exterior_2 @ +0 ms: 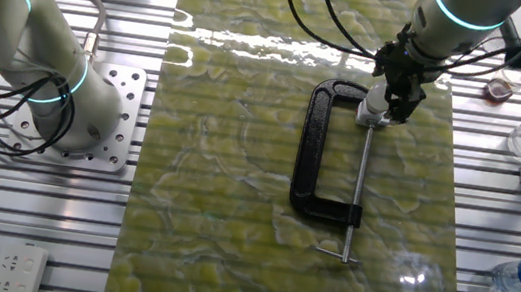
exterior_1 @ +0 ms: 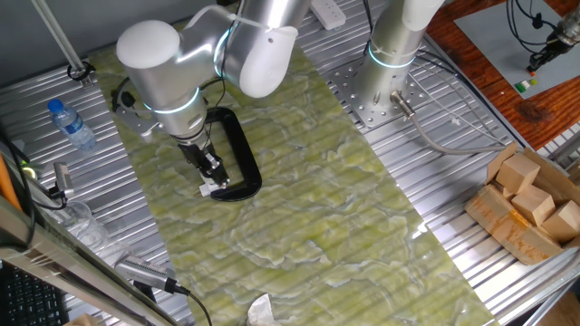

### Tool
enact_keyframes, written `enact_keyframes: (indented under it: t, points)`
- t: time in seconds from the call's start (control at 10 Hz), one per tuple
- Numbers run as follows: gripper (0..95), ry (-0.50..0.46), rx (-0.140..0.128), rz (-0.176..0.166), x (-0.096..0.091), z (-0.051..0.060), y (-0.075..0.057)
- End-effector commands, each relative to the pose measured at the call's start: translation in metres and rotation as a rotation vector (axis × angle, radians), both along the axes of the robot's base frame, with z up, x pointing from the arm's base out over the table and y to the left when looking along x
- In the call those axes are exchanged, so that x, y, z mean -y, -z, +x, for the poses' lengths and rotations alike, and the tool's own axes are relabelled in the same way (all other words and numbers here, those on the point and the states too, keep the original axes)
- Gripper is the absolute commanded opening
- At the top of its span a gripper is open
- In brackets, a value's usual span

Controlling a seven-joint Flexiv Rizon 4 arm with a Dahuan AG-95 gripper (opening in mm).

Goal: Take out the light bulb by rotating it

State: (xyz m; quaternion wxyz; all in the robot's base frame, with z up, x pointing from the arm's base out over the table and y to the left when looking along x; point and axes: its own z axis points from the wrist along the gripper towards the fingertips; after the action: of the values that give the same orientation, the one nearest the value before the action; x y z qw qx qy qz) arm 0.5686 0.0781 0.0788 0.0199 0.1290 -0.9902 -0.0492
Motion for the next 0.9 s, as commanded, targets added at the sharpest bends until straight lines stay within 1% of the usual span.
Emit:
enact_keyframes:
  t: [0.1, 0.4, 0.5, 0.9]
  points:
    - [76.0, 0.048, 0.000, 0.000, 0.0008, 0.0000, 0.0029]
    - [76.0, 0.054, 0.005, -0.002, 0.0026, 0.0006, 0.0054]
    - [57.0, 0.057, 0.005, -0.003, 0.0026, 0.0006, 0.0057]
    - [57.0, 0.051, 0.009, -0.011, 0.0027, 0.0006, 0.0057]
